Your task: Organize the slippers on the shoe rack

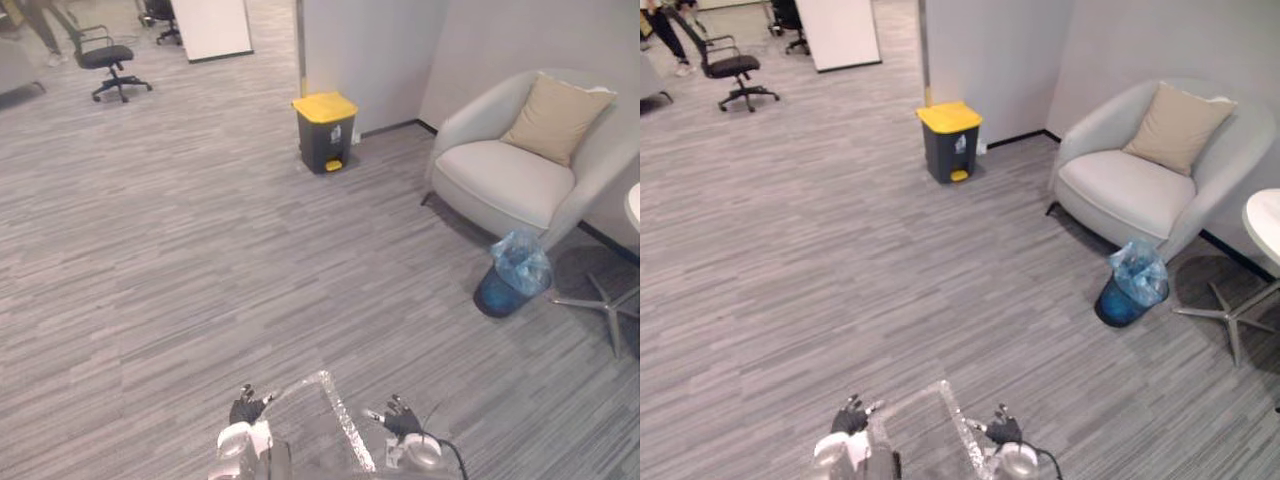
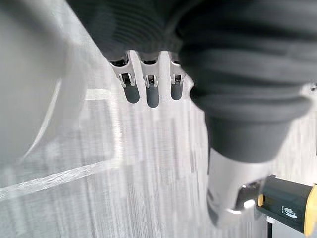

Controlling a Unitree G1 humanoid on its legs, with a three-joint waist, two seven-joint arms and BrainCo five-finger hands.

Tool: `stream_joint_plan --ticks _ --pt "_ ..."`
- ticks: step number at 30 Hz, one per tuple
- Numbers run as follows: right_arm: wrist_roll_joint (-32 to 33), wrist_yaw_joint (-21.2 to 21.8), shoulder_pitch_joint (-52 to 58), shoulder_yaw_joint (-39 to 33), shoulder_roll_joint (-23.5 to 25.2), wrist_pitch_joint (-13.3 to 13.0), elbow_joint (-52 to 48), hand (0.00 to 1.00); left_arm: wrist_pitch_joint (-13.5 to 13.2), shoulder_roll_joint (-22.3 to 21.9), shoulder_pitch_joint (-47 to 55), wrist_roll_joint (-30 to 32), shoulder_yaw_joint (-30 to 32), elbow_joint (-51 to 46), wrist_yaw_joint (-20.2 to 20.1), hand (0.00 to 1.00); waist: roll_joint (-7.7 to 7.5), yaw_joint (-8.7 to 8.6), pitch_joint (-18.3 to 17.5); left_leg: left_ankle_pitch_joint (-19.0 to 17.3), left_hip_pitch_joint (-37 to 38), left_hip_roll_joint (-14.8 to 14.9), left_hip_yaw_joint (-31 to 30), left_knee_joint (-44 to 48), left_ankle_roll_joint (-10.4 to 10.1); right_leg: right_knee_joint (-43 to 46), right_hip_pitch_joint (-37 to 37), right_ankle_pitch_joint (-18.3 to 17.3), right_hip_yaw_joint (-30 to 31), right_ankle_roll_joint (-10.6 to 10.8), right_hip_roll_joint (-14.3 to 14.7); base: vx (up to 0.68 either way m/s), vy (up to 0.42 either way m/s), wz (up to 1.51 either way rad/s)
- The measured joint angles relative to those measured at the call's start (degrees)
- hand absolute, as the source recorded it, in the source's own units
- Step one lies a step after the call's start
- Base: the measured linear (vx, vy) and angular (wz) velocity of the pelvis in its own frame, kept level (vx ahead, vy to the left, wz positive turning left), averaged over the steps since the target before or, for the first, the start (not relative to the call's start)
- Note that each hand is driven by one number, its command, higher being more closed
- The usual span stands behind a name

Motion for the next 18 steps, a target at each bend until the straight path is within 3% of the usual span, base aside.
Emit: stream_joint_plan --ticks 1,2,4,8,9,12,15,18 --pt "-0.04 0.19 -0.49 0.65 -0.02 0.1 0.97 0.0 -0.01 0.46 0.0 0.01 0.12 0.42 0.0 0.0 0.69 -0.04 -0.22 1.9 0.8 0.56 2.64 0.88 0.49 2.49 -0.22 -1.42 3.14 1.28 -0.24 0.31 0.35 -2.04" --pt "-0.05 0.43 0.28 0.79 -0.14 0.43 1.1 0.0 0.1 1.09 0.11 0.11 0.28 0.65 0.08 0.0 -0.4 0.19 -0.49 0.66 2.93 0.64 7.71 1.08 1.55 4.85 -0.33 -1.95 6.08 2.57 -1.81 0.34 0.351 -1.79" --pt "-0.05 0.23 1.15 0.12 -0.01 0.43 0.94 0.0 0.0 1.29 0.09 0.93 0.4 1.52 0.21 0.0 -0.96 -0.02 -0.71 -1.11 6.14 1.5 14.03 0.93 3.54 8.5 -1.96 -0.81 6.35 4.22 -3.14 0.26 0.329 -1.62" --pt "-0.05 0.34 1.92 0.19 -0.04 0.44 0.32 0.0 0.58 1.6 -0.58 1.35 0.08 3.93 0.18 0.0 -0.79 -0.53 -0.62 -1.96 13.08 2.91 20.39 -2.67 4.97 14.75 -5.67 -0.26 -4.65 4.95 -6.58 0.13 0.224 -1.29" --pt "-0.06 0.33 2.06 0.14 -0.05 0.41 -0.17 0.0 0.61 1.64 -0.63 1.35 -0.02 4.33 0.13 0.0 -0.85 -0.95 -0.65 -1.96 13.86 2.96 21.04 -3.58 4.97 13.65 -5.6 -0.17 -6.97 5.08 -7.07 0.06 0.103 -0.57" --pt "-0.07 0.37 2.27 0.05 -0.79 0.25 0.61 0.0 0.57 2.4 -0.9 1.35 -1.37 5.18 -0.15 0.0 -1.75 -0.97 -1.28 -1.68 14.62 1.78 22.12 -6.48 4.51 3.88 -5.66 4.46 -13.32 5.47 -7.57 0.05 -0.001 -0.4" --pt "-0.14 0.33 1.36 -0.36 -2.11 -0.23 1.65 0.0 0.63 2.73 -1.27 1.41 -3.22 6.83 -0.23 0.0 0.01 -1.73 -0.94 -0.48 14.7 1.81 19.9 -7.96 3.17 -2.74 -2.99 6.6 -13.5 5.42 -6.31 0.03 -0.08 -0.19" --pt "-0.16 0.34 1.05 -0.63 -2.94 -0.35 3.66 0.0 0.61 2.77 -1.23 2.38 -4.17 6.82 -0.24 0.0 0.03 -1.48 -1.06 -0.27 15.24 2.39 16.44 -7.81 3.06 -5.52 -0.72 7.85 -13.88 4.81 -5.29 0.01 -0.082 0.07"
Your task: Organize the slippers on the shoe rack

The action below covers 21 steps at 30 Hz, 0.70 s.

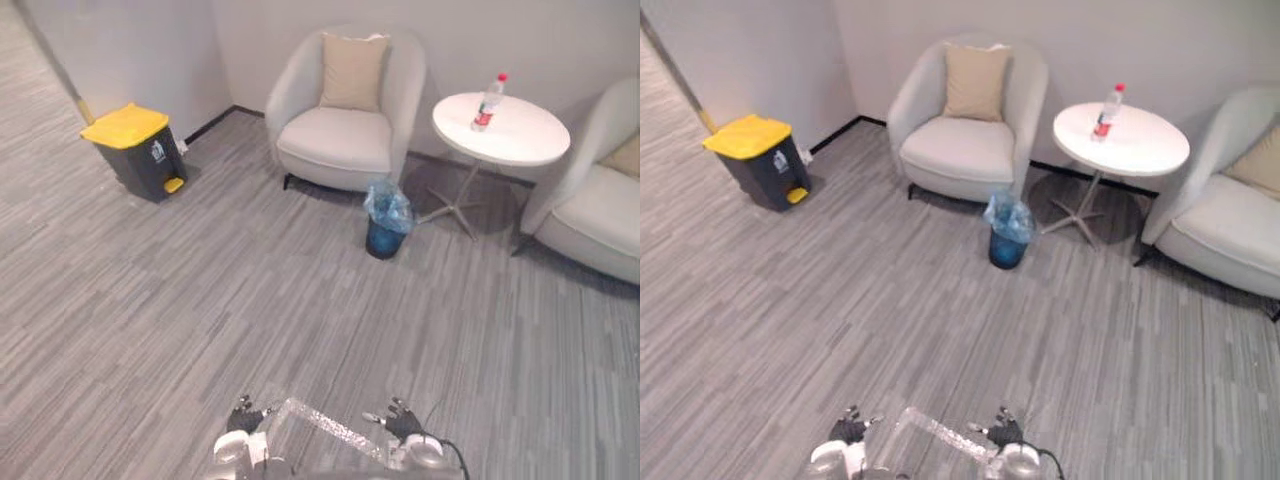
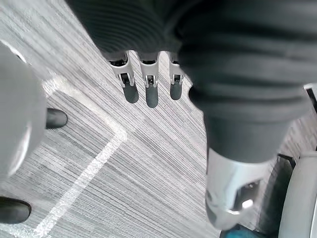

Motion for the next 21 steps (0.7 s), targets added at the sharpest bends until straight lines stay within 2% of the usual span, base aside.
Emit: stream_joint_plan --ticks 2,3,5,7,9,10,11,12,13,14,15,16,17,19,21 --pt "0.13 -0.06 0.01 -0.79 -0.51 -0.34 -0.06 0.0 0.0 -0.09 0.01 0.08 -0.07 -0.48 -0.13 0.0 -0.04 0.04 0.47 -1.06 -0.94 1.38 -0.23 3.34 -1.51 -1.16 1.1 0.37 -0.02 -0.34 0.78 -0.02 -0.07 0.0" --pt "0.22 -0.09 -0.01 -1.01 -0.53 -0.43 -0.16 0.0 0.02 -0.14 -0.01 0.09 0.58 -1.29 -0.19 0.0 0.43 0.4 0.76 -2.01 -2.55 2.3 -0.45 7.74 -2.09 -1.44 1.32 0.38 0.49 -0.41 1.3 -0.06 -0.026 -0.31" --pt "0.54 -0.15 0.04 -0.86 -0.91 -0.7 -0.61 0.0 0.0 -0.18 0.12 0.09 2.46 -2.92 -0.13 0.0 0.4 0.91 1.7 -2.24 -7.35 4.22 -2.09 19.77 -2.03 -0.23 0.91 -0.02 3.44 -0.97 2.51 -0.07 -0.019 -0.59" --pt "0.71 -0.28 0.38 -0.79 -0.93 -0.71 -1.69 0.0 0.01 -0.36 0.36 0.05 3.33 -3.35 -0.07 0.0 0.61 1.23 2.16 -2.11 -9.4 4.99 -4.64 26.04 -1.76 2.51 -0.07 -1.37 7.25 -1.43 3.41 -0.04 0.056 -0.95" --pt "1.86 -0.5 0.51 -1.05 -1.14 -0.84 -2.69 0.0 0.01 -0.58 0.84 0.07 3.73 -3.37 0.01 0.0 0.98 1.14 1.35 -5.98 -8.9 3.39 -7.87 22.15 -0.75 3.65 -2.1 -2.04 11.06 -0.78 3.37 -0.01 0.148 -1.05" --pt "2.45 -0.68 0.4 -1.5 -1.21 -0.87 -2.83 0.0 0.03 -0.89 0.85 0.07 3.65 -3.37 0.08 0.0 1.43 0.94 1.11 -6.95 -8.72 2.26 -10.28 16.06 -0.59 4.55 -3.9 -1.96 12.98 -0.67 3.76 0.01 0.148 -0.91" --pt "2.46 -0.79 0.38 -1.59 -1.38 -0.81 -2.88 0.0 0.05 -1.59 1.05 0.06 3.55 -3.36 0.16 0.0 2.38 0.98 0.61 -6.44 -7.67 1.78 -12.86 10.25 -1.61 5.44 -5.59 -1.87 14.19 -0.47 4.52 0.04 0.147 -1.0" --pt "2.47 -0.82 0.62 -1.75 -1.02 -0.52 -2.63 0.0 0.04 -0.94 1.02 0.08 3.47 -3.48 0.32 0.0 2.19 1.52 0.43 -5.74 -6.39 0.64 -11.68 7.87 -2.15 6.15 -6.73 -1.45 16.09 0.31 4.02 0.09 0.129 -0.83" --pt "2.42 -0.68 1.04 -1.73 -0.67 -0.66 -2.58 0.0 0.14 -0.78 1.07 0.1 3.18 -3.33 0.43 0.0 0.97 1.25 -0.29 -5.05 -5.6 0.08 -10.02 6.54 -1.2 5.65 -6.55 -0.88 16.92 1.12 3.15 0.13 0.122 -0.74" --pt "2.4 -0.68 1.13 -1.8 -0.63 -0.5 -2.44 0.0 0.07 -0.75 0.99 0.13 3.02 -3.33 0.57 0.0 0.72 1.23 -0.33 -4.84 -4.71 -0.04 -8.59 6.03 -1.34 5.42 -6.08 -0.91 17.76 1.26 2.77 0.17 0.128 -0.57" --pt "2.39 -0.69 1.32 -1.82 -0.61 -0.45 -2.47 0.0 0.15 -0.75 1.06 0.16 3.02 -3.23 0.82 0.0 1.11 1.32 -0.12 -4.66 -3.08 -0.19 -6.9 5.02 -1.2 5.19 -5.37 -0.99 18.23 1.38 2.23 0.17 0.117 -0.54" --pt "2.39 -0.7 1.36 -1.75 -0.54 -0.4 -2.52 0.0 0.14 -0.74 1.08 0.37 2.98 -2.85 0.92 0.0 0.57 1.27 -0.54 -4.64 -1.28 -0.54 -6.06 3.66 -1.17 4.96 -4.78 -0.99 18.1 1.38 1.84 0.16 0.108 -0.49" --pt "2.39 -0.71 1.81 -1.76 -0.46 -0.38 -2.51 0.0 0.16 -0.74 1.15 0.92 2.54 -2.26 0.96 0.0 1.04 1.2 -1.16 -4.57 -0.22 -0.84 -5.39 2.31 -1.06 4.39 -4.79 -1.0 17.91 1.39 1.47 0.16 0.075 -0.36" --pt "2.41 -0.71 2.37 -2.06 -0.48 -0.42 -2.56 0.0 0.24 -0.86 1.08 1.15 0.92 -1.72 0.96 0.0 0.69 1.04 -2.7 -4.48 1.09 -1.05 -4.67 0.47 -0.91 3.47 -4.62 -0.97 17.42 1.43 1.26 0.21 0.036 -0.28" --pt "2.52 -0.74 2.38 -2.43 -0.53 -0.44 -2.56 0.0 0.43 -1.09 0.78 1.16 0.33 -0.42 0.91 0.0 1.13 0.58 -3.44 -4.47 1.33 -1.27 -4.76 0.25 -0.9 3.03 -4.42 -0.95 16.97 1.45 1.25 0.19 0.001 -0.12"
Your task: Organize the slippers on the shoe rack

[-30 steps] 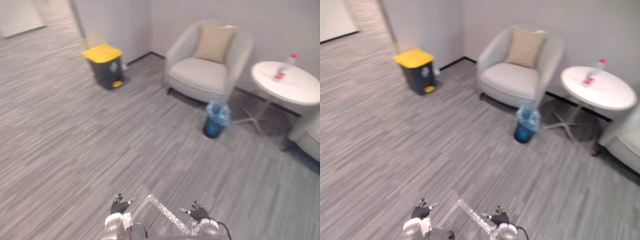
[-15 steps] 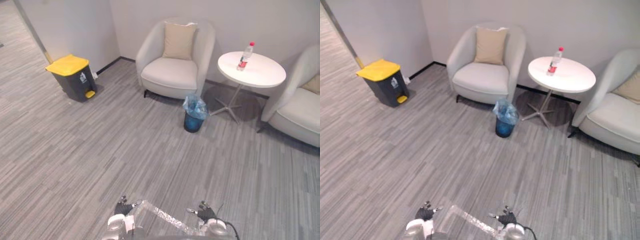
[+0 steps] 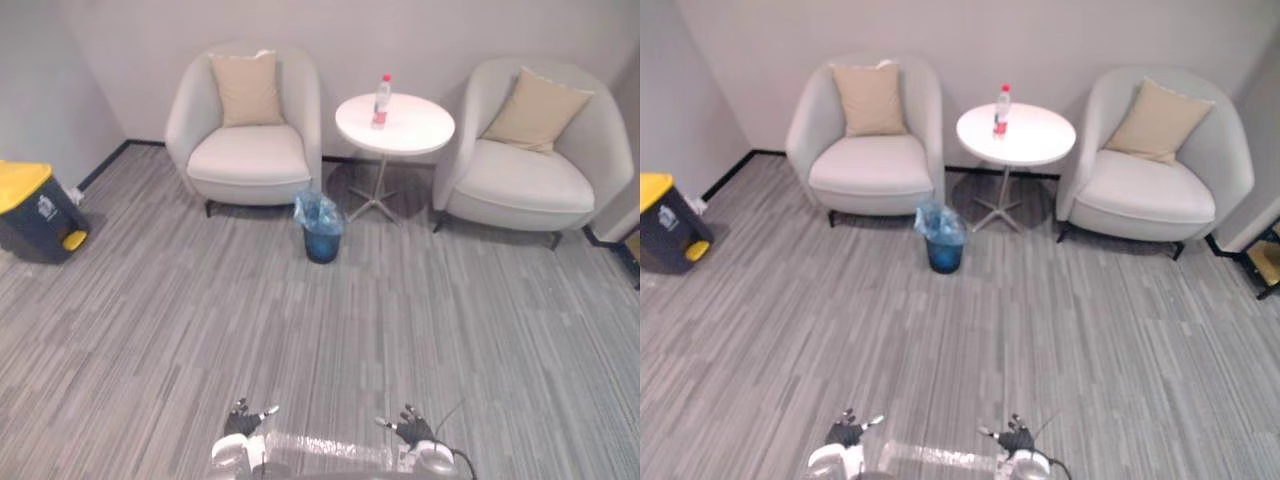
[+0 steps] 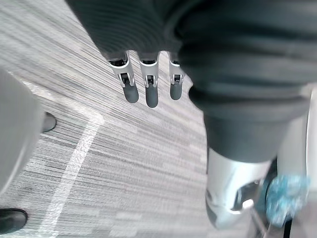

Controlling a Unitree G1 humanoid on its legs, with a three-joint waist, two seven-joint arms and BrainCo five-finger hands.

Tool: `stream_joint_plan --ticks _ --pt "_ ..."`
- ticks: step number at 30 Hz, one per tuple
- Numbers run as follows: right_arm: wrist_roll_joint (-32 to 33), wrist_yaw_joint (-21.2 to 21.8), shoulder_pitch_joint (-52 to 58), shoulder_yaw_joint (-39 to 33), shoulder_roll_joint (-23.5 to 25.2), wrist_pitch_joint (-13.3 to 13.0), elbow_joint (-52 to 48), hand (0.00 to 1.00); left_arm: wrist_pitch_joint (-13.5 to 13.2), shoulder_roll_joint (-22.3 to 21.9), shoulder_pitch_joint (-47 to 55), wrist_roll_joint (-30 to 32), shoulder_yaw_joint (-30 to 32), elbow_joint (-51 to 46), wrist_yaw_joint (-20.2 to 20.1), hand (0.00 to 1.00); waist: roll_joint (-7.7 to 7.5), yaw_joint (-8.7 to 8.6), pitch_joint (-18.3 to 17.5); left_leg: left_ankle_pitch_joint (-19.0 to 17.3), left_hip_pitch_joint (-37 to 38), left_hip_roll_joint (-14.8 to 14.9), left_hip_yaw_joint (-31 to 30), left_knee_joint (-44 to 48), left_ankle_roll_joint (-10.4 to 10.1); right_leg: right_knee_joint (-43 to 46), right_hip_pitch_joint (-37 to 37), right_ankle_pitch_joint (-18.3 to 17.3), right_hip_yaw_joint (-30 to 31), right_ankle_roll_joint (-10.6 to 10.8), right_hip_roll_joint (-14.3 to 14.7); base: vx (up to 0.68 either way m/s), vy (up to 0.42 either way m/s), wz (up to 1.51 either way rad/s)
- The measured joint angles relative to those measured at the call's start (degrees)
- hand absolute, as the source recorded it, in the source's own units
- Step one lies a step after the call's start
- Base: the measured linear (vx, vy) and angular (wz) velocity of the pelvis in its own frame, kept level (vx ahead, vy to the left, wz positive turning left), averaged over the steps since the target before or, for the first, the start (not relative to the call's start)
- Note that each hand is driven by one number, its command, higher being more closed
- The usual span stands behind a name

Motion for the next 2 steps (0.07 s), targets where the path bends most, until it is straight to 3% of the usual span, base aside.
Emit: stream_joint_plan --ticks 2 --pt "0.31 -0.04 0.02 -2.07 -0.01 0.0 0.16 0.0 0.08 -0.21 -0.22 0.0 -0.74 0.49 -0.02 0.0 0.45 -0.19 0.04 0.01 1.67 -0.02 -0.06 -0.01 0.01 -1.14 2.25 0.01 -0.38 0.0 -0.12 0.13 -0.016 -0.1"
